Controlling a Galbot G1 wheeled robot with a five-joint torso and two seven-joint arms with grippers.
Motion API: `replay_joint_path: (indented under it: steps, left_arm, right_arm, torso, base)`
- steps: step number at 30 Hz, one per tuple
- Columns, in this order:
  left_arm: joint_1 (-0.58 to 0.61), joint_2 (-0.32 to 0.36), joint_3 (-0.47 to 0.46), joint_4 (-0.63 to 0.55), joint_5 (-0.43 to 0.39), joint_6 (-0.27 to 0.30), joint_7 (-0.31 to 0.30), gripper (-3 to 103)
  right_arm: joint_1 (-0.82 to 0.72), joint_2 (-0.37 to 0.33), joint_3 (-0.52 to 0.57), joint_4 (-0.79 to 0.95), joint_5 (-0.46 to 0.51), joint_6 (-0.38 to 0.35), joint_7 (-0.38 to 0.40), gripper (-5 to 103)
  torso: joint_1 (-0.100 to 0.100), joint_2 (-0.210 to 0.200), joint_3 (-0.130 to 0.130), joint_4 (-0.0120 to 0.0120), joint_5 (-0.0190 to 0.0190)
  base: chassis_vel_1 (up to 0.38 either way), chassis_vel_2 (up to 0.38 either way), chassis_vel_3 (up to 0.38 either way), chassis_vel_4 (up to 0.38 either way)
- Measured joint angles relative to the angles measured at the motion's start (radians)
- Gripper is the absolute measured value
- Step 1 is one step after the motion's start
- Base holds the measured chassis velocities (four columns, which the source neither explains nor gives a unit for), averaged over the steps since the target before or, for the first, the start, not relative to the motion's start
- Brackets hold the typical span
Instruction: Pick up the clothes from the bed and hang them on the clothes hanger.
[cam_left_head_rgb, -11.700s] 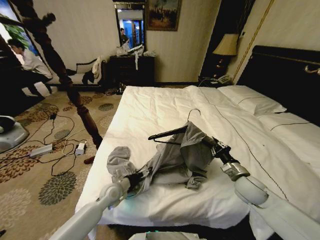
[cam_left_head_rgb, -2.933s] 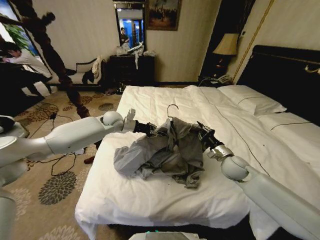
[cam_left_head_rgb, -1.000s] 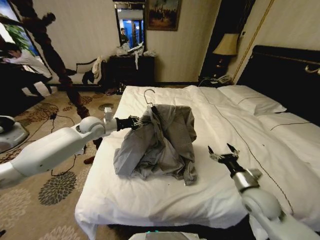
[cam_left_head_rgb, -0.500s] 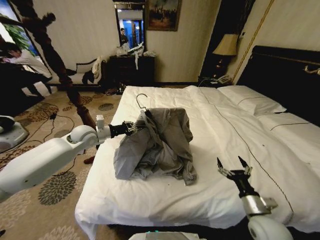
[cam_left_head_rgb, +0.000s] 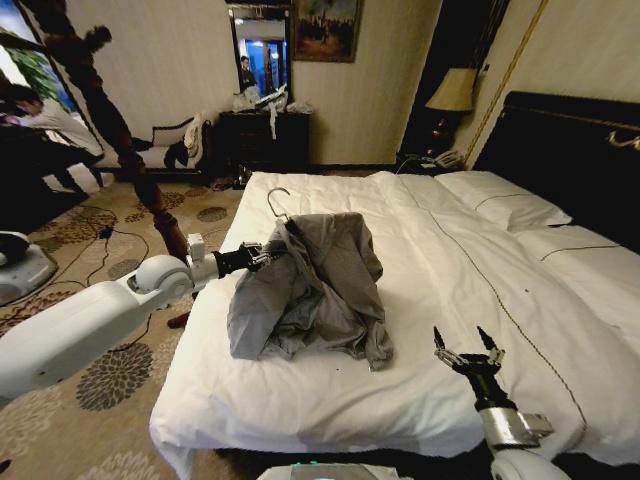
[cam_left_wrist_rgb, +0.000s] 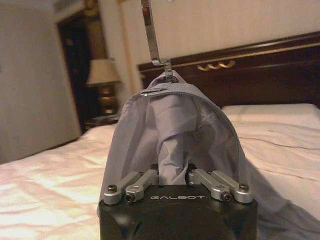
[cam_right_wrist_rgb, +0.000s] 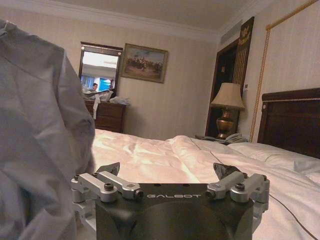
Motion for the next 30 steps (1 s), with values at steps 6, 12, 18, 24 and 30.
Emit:
replay_joint_path:
  steps: [6,12,18,24,30]
  left_arm:
    - [0.014,-0.005,-0.086,0.026,-0.088,0.036,-0.109,16]
    - [-0.027,-0.028,-0.136,0.082,-0.078,0.065,-0.174,16]
    - [-0.064,-0.010,-0.147,0.093,-0.069,0.104,-0.223,16]
    - [-0.084,0.009,-0.158,0.067,-0.063,0.150,-0.285,16]
    - [-0.130,-0.035,-0.154,0.101,-0.088,0.178,-0.324,16]
  right_arm:
    - [0.001,-0.002,-0.001,0.000,0.001,-0.002,0.001,100]
    - [0.002,-0.003,-0.001,0.001,0.002,-0.003,0.002,100]
    - [0.002,-0.003,-0.002,0.001,0.002,-0.004,0.002,100]
    - [0.002,-0.004,-0.002,0.001,0.003,-0.004,0.002,100]
    - [0.002,-0.004,-0.002,0.001,0.003,-0.005,0.003,100]
  torso:
    - [0.000,0.000,0.000,0.0000,0.0002]
    - [0.000,0.000,0.000,-0.0003,0.0001]
    - [0.000,0.000,0.000,-0.0001,0.0002]
    - [0.000,0.000,0.000,0.0000,0.0002]
    - [0.000,0.000,0.000,0.0001,0.0001]
  base:
    - [0.000,0.000,0.000,0.000]
    - [0.000,0.000,0.000,0.000]
    - [0.000,0.000,0.000,0.000]
    - [0.000,0.000,0.000,0.000]
    - [0.000,0.000,0.000,0.000]
